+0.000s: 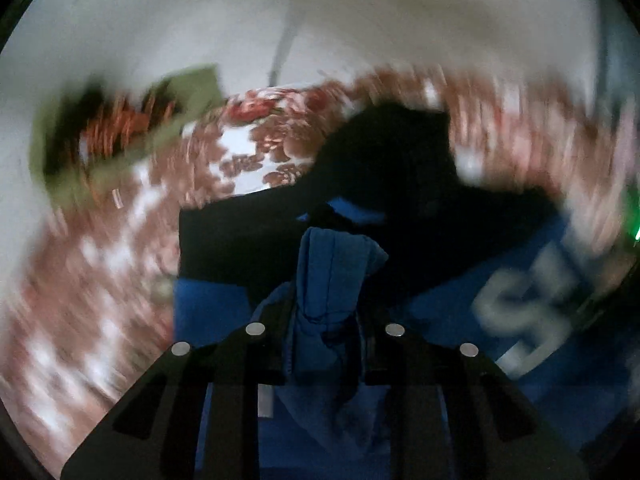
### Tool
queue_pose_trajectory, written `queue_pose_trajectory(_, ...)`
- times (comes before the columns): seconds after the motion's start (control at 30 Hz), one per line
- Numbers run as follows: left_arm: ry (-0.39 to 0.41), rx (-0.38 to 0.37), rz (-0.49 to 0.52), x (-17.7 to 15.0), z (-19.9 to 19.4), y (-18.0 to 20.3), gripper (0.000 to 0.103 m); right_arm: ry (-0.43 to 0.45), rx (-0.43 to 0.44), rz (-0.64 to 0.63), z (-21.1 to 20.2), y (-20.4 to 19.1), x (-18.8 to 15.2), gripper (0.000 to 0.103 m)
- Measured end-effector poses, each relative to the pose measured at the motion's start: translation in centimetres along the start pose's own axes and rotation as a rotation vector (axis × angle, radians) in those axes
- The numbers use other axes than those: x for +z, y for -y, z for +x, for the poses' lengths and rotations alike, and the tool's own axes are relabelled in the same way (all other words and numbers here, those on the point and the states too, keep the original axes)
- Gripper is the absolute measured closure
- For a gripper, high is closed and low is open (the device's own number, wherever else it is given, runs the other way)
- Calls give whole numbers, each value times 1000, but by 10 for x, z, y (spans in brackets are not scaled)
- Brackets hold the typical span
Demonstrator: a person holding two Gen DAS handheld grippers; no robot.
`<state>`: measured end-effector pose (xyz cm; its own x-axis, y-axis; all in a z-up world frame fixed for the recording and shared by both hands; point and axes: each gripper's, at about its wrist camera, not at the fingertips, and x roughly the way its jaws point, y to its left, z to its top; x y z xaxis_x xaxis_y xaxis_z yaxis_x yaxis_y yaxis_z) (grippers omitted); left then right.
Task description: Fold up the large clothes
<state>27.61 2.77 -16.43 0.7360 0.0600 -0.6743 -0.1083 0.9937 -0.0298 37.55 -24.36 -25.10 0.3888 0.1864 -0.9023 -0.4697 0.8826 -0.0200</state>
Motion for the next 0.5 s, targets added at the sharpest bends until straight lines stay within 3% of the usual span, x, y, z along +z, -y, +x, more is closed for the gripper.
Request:
queue_pose_trajectory(0.03,10,-44,-138,0,-6,-30,81,-9,-3,6,1,-1,1,5)
queue_pose_trajectory(0.2,-48,-85,-450,-35,8,-114,81,-24,-25,1,3,-4,3,5)
queue_pose_trajectory(0.27,-91,-76,-513,-52,16,-131,81,-19,-31,2,4,-6,2,5)
queue_pose_trajectory(0.37,-157,-54,-523,-70,29,-144,76,-16,-35,20,7,-7,0,5)
queue_pose_trajectory(0.4,-176,-27,-515,-74,33,-146,62,-14,-37,29,7,-7,0,5)
queue_pose_trajectory(0.43,-200,28,-503,-79,36,-149,39,-9,-40,37,8,-6,0,5)
queue_pose_trajectory(0.5,-195,69,-492,-82,36,-160,25,-4,-46,50,8,-6,-1,5)
